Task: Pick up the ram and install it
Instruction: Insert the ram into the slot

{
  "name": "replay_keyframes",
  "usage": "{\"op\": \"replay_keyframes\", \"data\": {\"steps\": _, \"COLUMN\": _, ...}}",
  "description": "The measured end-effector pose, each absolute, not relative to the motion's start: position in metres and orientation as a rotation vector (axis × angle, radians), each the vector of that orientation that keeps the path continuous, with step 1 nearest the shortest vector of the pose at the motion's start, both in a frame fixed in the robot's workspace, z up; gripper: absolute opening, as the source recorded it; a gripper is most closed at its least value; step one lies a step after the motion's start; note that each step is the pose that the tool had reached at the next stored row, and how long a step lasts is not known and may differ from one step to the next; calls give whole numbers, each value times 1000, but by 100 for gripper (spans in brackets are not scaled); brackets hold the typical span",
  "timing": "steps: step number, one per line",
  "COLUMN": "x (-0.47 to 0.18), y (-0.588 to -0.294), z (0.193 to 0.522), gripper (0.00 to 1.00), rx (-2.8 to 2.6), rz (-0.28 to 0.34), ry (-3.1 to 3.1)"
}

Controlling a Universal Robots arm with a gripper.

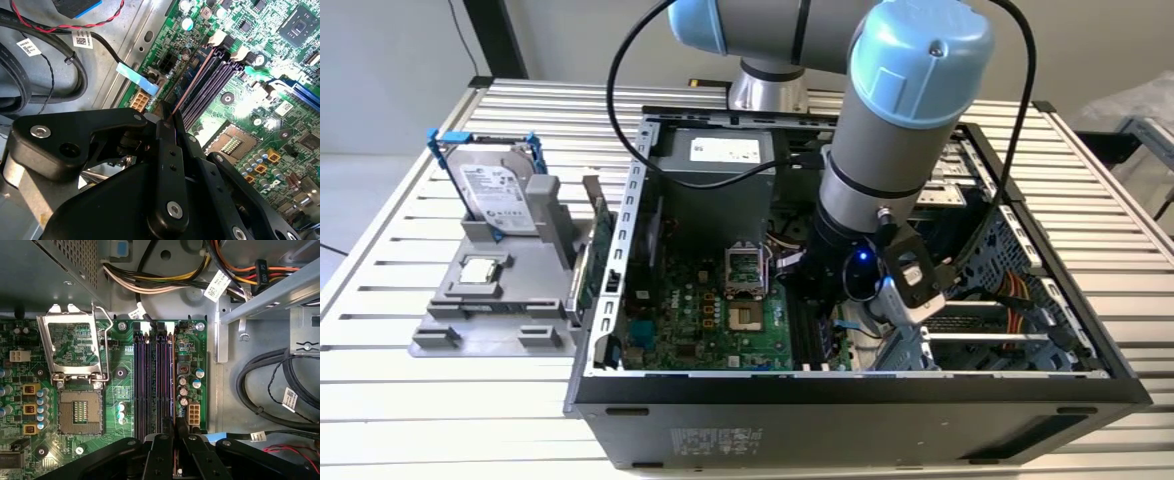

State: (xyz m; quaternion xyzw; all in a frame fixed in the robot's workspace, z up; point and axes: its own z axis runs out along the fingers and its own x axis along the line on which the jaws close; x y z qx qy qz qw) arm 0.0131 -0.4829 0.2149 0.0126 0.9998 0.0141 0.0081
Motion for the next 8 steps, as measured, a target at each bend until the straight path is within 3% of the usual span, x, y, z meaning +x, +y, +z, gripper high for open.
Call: {"op": "replay_keyframes", "data": {"steps": 8, "x": 13, "y": -483, "z": 214, "gripper": 0, "rx": 52, "rz": 43, "ry": 3125}}
